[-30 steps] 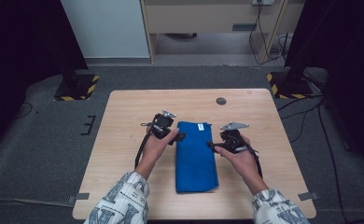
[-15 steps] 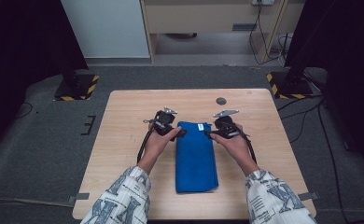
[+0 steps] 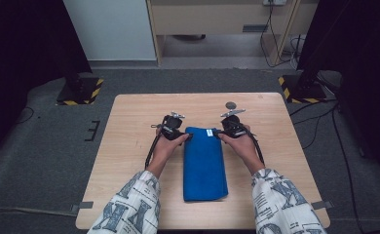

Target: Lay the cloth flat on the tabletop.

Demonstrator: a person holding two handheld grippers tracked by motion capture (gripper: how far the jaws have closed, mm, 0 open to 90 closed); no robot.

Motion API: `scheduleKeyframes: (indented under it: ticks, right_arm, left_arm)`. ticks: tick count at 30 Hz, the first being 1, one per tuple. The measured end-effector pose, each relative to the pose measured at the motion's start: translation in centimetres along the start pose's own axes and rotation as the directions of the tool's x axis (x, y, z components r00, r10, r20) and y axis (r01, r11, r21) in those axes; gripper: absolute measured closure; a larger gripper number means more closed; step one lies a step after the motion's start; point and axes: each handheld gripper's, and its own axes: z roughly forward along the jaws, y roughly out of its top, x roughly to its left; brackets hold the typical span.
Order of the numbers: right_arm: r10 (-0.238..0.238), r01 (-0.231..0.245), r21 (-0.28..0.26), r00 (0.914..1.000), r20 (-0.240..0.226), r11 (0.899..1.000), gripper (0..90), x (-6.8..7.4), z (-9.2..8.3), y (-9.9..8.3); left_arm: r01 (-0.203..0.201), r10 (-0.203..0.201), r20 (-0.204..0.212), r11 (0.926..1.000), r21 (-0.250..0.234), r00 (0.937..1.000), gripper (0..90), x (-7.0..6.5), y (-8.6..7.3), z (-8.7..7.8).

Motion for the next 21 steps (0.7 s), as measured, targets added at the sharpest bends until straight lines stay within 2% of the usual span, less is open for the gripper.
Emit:
scheduleKeyframes:
  ticks: [8,19,21]
  right_arm:
    - [0.009,-0.010,0.016,0.9998,0.015,1.000,40.2,-0.1,0.2,-0.1]
    - [0.048,-0.048,0.055,0.9988,0.014,0.997,36.4,-0.7,2.4,-0.4]
    - [0.038,-0.039,0.056,0.9991,0.018,0.998,35.4,-0.7,2.8,-0.5]
  left_arm:
    - [-0.005,0.005,0.002,0.9998,-0.019,1.0000,25.4,-0.3,0.1,0.1]
    - [0.001,-0.001,-0.023,1.0000,-0.008,0.9997,27.3,0.7,-0.5,1.5]
    - [0.002,-0.002,-0.022,1.0000,0.000,0.9997,27.5,0.8,-0.6,1.8]
